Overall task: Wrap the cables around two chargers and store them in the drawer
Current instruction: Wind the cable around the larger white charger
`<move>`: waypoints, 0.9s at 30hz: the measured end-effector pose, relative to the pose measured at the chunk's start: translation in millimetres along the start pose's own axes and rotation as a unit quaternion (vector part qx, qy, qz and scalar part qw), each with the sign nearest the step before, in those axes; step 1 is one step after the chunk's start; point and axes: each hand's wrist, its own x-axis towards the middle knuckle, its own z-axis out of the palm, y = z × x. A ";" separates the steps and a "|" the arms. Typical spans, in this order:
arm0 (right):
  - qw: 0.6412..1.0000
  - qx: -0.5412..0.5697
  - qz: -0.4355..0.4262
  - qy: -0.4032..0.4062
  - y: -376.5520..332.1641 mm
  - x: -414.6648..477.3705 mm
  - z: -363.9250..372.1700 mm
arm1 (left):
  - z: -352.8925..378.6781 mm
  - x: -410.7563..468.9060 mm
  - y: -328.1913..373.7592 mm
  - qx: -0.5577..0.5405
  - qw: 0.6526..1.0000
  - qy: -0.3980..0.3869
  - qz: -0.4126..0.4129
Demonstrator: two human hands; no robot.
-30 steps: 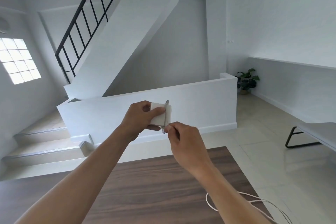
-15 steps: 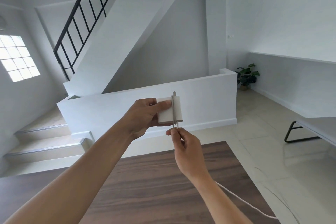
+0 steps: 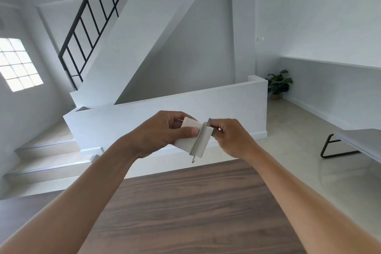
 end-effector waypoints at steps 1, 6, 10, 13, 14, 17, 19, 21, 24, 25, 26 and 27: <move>1.000 -0.015 -0.002 -0.008 -1.5 4.1 -3.2 | -0.7 0.5 -0.5 0.029 1.000 -0.001 -0.001; 0.997 -0.059 0.002 -0.040 -18.6 13.0 -26.5 | -2.9 2.2 -11.6 0.168 0.986 0.017 -0.006; 0.994 -0.087 0.010 -0.064 -30.0 9.0 -35.4 | -2.1 2.9 -21.0 0.194 0.980 0.050 -0.005; 0.990 -0.126 0.018 -0.056 -39.6 3.6 -35.4 | -0.6 4.9 -26.7 0.232 0.970 0.077 0.005; 0.988 -0.148 0.018 -0.048 -43.4 1.0 -34.6 | 0.1 5.4 -28.3 0.242 0.967 0.085 0.008; 0.979 -0.204 0.011 -0.023 -52.0 -7.2 -29.3 | 0.8 6.7 -32.9 0.268 0.956 0.116 0.018; 0.976 -0.218 0.008 -0.007 -56.4 -11.7 -24.7 | 1.3 8.2 -34.8 0.281 0.950 0.134 0.028; 0.974 -0.225 0.004 0.006 -59.8 -15.4 -19.7 | 3.0 9.2 -35.3 0.281 0.949 0.139 0.033; 0.976 -0.218 0.011 0.019 -62.4 -20.7 -13.7 | 6.1 11.0 -34.8 0.282 0.948 0.147 0.036; 0.977 -0.212 0.015 0.023 -61.8 -22.4 -11.7 | 6.2 12.0 -34.8 0.275 0.948 0.157 0.032; 0.978 -0.204 0.021 0.028 -60.4 -24.4 -9.6 | 5.8 13.2 -34.8 0.263 0.949 0.173 0.025; 0.980 -0.193 0.027 0.032 -58.5 -26.6 -7.5 | 5.1 14.4 -34.9 0.249 0.949 0.190 0.017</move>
